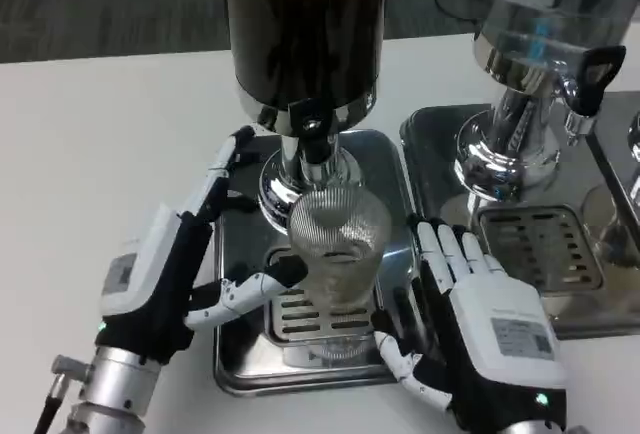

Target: Grasp the cup under the faucet to collect the drink, then remove the cup.

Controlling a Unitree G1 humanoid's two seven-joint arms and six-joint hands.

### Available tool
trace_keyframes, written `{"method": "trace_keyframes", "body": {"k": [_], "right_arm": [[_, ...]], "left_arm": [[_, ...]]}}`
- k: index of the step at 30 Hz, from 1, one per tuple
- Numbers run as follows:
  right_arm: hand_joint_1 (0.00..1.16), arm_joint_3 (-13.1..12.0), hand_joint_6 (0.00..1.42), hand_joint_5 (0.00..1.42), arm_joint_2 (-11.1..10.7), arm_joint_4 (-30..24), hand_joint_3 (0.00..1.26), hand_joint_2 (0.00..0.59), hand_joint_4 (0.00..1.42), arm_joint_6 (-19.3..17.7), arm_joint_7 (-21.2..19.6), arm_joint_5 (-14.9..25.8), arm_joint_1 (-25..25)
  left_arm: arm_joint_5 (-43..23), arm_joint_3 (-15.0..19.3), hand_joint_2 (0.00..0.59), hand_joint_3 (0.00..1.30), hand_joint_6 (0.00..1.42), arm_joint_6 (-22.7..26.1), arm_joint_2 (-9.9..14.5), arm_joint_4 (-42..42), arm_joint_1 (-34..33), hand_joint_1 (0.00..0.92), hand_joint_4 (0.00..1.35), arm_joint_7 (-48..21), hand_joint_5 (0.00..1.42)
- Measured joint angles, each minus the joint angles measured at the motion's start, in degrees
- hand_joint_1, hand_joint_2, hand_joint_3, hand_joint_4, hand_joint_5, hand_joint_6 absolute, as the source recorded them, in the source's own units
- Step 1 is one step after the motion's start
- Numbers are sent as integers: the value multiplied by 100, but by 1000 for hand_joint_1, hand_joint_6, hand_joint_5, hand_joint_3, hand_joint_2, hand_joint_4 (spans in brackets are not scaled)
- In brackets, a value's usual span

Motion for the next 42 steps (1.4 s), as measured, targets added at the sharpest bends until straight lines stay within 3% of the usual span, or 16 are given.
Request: {"method": "trace_keyframes", "body": {"k": [5, 14, 20, 26, 28, 31, 35, 42], "right_arm": [[377, -59, 82, 0, 11, -11, 0, 379, 0, 0, -17, 68, -10], [340, -227, 69, 0, 120, -23, 0, 357, 0, 221, -165, 74, -7], [303, -378, 55, 0, 125, -28, 0, 352, 0, 242, -167, 114, -16], [299, -457, 42, 0, 113, -39, 0, 352, 0, 286, -184, 103, -34], [298, -457, 40, 0, 113, -39, 0, 352, 0, 286, -184, 105, -52], [297, -456, 38, 0, 111, -39, 0, 352, 0, 286, -184, 105, -55], [296, -456, 36, 0, 106, -39, 0, 352, 0, 282, -184, 126, -55], [295, -429, 35, 0, 110, -54, 0, 352, 0, 281, -184, 125, -33]], "left_arm": [[-190, 237, 0, 69, 349, -66, 87, -172, 229, 0, 164, -176, 411], [-885, 810, 0, 22, 194, -246, 247, -655, 576, 0, 14, -728, 273], [-1390, 1104, 0, 0, 9, -440, 316, -952, 699, 0, 0, -1266, 34], [-2914, 1110, 40, 0, 12, -764, 436, -1075, 640, 0, 0, -2834, 23], [-3803, 1128, 50, 0, 19, -769, 439, -1140, 592, 0, 0, -3615, 37], [-4514, 1220, 55, 0, 31, -696, 444, -1339, 551, 0, 0, -4383, 44], [-5080, 1319, 58, 0, 57, -425, 492, -1736, 476, 0, 0, -5126, 66], [-5409, 1505, 60, 22, 102, 93, 541, -2148, 361, 0, 0, -6027, 137]]}}
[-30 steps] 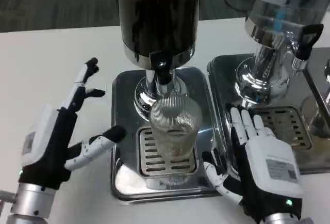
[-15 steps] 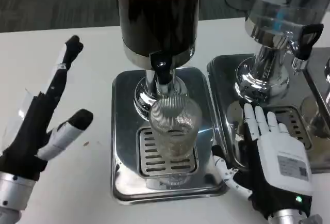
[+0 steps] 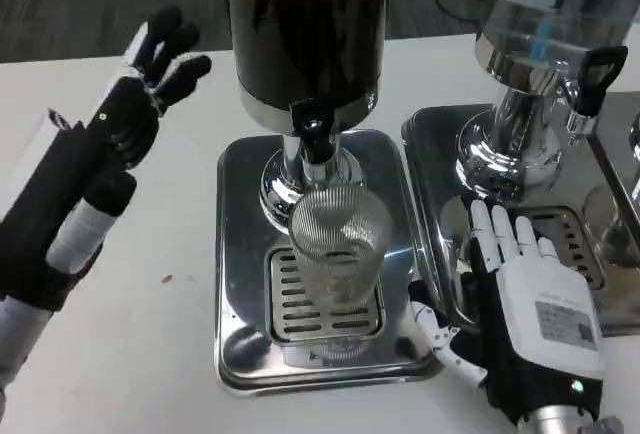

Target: Grasp the cup under the faucet to collect the drink, then remove the cup.

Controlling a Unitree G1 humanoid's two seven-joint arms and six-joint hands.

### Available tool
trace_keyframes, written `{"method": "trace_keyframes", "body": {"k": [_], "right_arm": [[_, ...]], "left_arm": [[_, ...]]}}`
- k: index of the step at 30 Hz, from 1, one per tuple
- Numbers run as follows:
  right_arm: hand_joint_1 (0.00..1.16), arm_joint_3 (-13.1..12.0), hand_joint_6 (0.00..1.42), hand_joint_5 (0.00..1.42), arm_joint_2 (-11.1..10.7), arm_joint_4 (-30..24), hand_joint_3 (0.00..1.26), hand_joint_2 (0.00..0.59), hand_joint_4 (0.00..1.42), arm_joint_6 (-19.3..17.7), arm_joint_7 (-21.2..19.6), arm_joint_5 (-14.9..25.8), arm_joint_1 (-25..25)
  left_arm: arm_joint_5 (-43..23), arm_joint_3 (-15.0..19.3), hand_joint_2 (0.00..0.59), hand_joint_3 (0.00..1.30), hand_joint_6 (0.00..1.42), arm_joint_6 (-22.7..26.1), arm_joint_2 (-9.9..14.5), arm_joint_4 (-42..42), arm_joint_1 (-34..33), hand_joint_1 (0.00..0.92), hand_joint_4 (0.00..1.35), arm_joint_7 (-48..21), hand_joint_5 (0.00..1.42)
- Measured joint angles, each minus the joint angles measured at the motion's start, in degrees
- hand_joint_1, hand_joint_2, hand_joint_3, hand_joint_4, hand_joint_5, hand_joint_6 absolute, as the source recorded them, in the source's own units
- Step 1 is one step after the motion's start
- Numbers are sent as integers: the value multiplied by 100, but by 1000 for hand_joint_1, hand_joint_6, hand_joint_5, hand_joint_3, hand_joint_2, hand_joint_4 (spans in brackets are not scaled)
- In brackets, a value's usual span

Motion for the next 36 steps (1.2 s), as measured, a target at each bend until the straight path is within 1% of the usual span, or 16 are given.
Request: {"method": "trace_keyframes", "body": {"k": [2, 5, 9, 14, 17, 22, 27, 31, 36], "right_arm": [[295, 0, 35, 0, -5, -34, 0, 352, 0, 0, 2, 2, 32], [295, -2, 35, 0, -23, -53, 0, 352, 0, -10, 41, 32, 52], [296, -3, 35, 0, -37, -129, 0, 354, 0, -29, 90, 51, 55], [304, 7, 34, 0, -32, -170, 0, 355, 0, -34, 101, 55, 75], [309, 9, 34, 0, -26, -172, 0, 354, 0, -55, 103, 102, 93], [315, 19, 34, 0, -6, -172, 0, 354, 0, -62, 106, 134, 142], [320, 21, 34, 0, -1, -178, 0, 353, 0, -60, 106, 134, 177], [322, 18, 34, 0, 1, -180, 0, 353, 0, -60, 106, 135, 199], [324, 23, 34, 0, -12, -180, 0, 353, 0, -64, 106, 139, 195]], "left_arm": [[-70, 77, 60, 31, 115, 175, -28, -117, 5, 0, 0, -164, 151], [-123, 149, 59, 26, 104, 339, -123, -370, 35, 0, 0, -295, 132], [-113, 145, 59, 23, 87, 530, -244, -593, 57, 0, 0, -423, 118], [47, 115, 60, 26, 79, 764, -286, -655, 3, 0, 0, -609, 117], [120, 30, 64, 55, 73, 870, -408, -611, -131, 0, 0, -706, 116], [411, -124, 64, 63, 81, 877, -622, -319, -485, 0, 0, -809, 124], [560, -284, 64, 74, 85, 877, -810, -234, -595, 0, 0, -879, 137], [608, -304, 69, 119, 101, 877, -849, -222, -603, 0, 0, -889, 162], [868, -300, 75, 159, 126, 741, -845, -294, -537, 0, 4, -828, 198]]}}
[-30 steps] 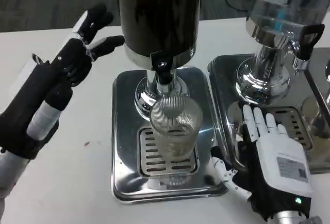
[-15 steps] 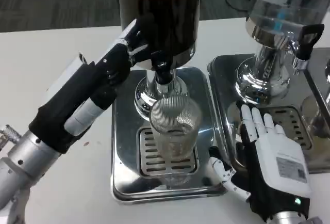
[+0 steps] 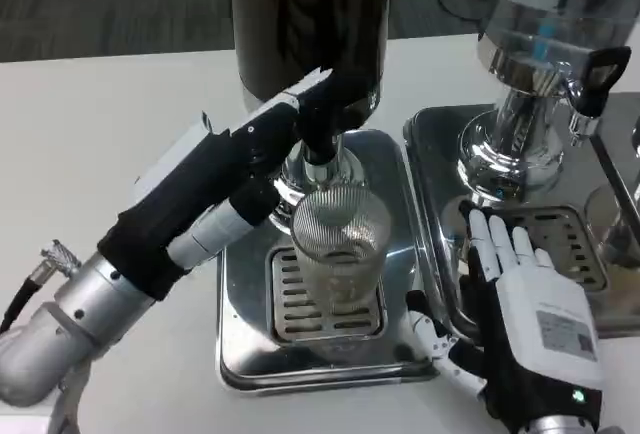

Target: Grasp the cup under the faucet to collect the drink, then remove the cup.

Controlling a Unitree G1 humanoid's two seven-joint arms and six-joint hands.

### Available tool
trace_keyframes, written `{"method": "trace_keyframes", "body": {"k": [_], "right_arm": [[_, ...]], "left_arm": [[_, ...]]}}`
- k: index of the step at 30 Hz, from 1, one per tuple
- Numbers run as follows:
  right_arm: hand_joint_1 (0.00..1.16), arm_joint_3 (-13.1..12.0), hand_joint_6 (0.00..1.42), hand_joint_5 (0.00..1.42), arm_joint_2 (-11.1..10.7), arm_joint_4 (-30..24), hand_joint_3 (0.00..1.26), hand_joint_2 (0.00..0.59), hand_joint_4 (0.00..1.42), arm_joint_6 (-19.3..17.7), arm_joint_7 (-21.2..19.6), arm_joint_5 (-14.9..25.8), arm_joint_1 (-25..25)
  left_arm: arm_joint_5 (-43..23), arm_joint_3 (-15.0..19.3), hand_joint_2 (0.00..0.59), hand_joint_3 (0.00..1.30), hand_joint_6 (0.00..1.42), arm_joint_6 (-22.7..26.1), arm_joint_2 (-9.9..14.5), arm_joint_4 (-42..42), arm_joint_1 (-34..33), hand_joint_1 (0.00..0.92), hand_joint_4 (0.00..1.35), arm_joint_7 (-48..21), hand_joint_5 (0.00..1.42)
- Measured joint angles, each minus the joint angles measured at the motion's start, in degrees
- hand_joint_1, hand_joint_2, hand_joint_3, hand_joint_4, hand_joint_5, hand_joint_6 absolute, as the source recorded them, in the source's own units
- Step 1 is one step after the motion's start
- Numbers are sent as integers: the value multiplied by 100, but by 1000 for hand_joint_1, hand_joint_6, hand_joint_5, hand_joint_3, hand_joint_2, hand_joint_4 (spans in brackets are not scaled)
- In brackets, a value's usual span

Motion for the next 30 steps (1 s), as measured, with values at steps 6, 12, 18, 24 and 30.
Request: {"method": "trace_keyframes", "body": {"k": [6, 12, 18, 24, 30], "right_arm": [[325, 1, 34, 0, -8, 0, 0, 353, 0, 0, 1, 8, -22], [325, -5, 34, 0, -21, -15, 0, 356, 0, 0, 15, 33, -19], [326, -5, 39, 0, -49, -29, 0, 359, 0, 0, 35, 45, -17], [327, -6, 45, 0, -76, -33, 0, 360, 0, 0, 69, 51, -16], [327, -6, 47, 0, -107, -34, 0, 360, 0, 0, 90, 56, -10]], "left_arm": [[561, 25, 75, 175, 132, -330, 103, -163, 133, 0, 1, 298, 201], [1723, 70, 79, 182, 134, -804, 429, -387, 141, 0, 0, 905, 201], [2346, -23, 83, 188, 131, -961, 531, -504, 186, 0, 0, 1419, 193], [2736, -112, 87, 196, 123, -1024, 689, -618, 224, 0, 0, 1796, 181], [3064, -201, 89, 197, 122, -1057, 799, -702, 282, 0, 0, 2144, 180]]}}
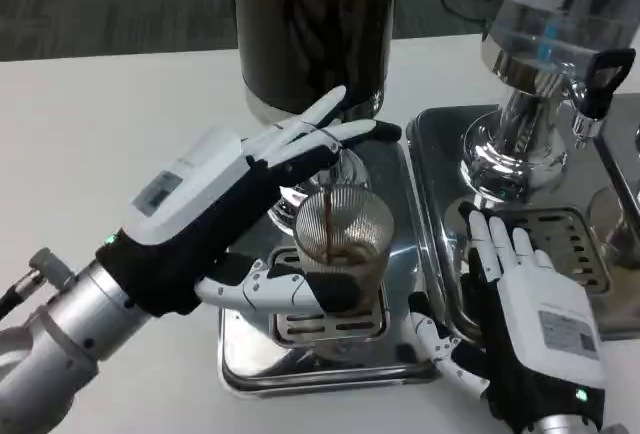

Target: Grasp the cup under the faucet to collect the drink, then remove the cup.

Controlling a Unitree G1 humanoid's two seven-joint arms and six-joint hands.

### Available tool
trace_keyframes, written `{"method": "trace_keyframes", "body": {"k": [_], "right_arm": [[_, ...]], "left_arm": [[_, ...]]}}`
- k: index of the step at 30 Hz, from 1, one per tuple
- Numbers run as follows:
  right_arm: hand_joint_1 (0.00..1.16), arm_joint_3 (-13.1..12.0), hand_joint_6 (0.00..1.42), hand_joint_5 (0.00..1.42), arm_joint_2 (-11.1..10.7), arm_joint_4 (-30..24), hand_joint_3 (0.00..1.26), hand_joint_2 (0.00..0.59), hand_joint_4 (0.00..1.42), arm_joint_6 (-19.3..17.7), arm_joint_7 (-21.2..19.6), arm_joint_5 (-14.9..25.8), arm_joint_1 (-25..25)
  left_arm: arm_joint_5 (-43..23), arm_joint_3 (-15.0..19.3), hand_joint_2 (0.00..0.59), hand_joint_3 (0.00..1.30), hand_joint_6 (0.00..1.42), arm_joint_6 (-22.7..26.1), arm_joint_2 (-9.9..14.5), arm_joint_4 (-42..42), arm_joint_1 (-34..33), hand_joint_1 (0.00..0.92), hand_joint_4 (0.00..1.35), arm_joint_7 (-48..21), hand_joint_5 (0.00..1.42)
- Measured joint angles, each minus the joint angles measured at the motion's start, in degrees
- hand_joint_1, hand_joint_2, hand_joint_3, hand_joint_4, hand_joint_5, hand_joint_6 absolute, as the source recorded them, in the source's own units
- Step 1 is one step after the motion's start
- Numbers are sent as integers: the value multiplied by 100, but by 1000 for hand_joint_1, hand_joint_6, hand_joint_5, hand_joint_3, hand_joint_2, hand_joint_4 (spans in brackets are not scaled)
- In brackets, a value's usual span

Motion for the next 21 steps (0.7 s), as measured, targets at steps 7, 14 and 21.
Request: {"method": "trace_keyframes", "body": {"k": [7, 14, 21], "right_arm": [[327, 0, 48, 0, -17, 0, 0, 360, 0, -8, 0, 7, -35], [335, -35, 59, 0, -73, 28, 0, 260, 0, -383, 193, 450, -259], [380, -236, 92, 0, -1, 255, 0, 219, 0, -542, 637, 1214, -626]], "left_arm": [[273, -91, 89, 198, 122, -32, 119, -35, 25, 0, 0, 356, 180], [395, -184, 90, 204, 122, -34, 195, -40, 42, 0, 0, 599, 179], [395, -223, 90, 205, 122, -35, 287, -43, 53, 0, 0, 726, 179]]}}
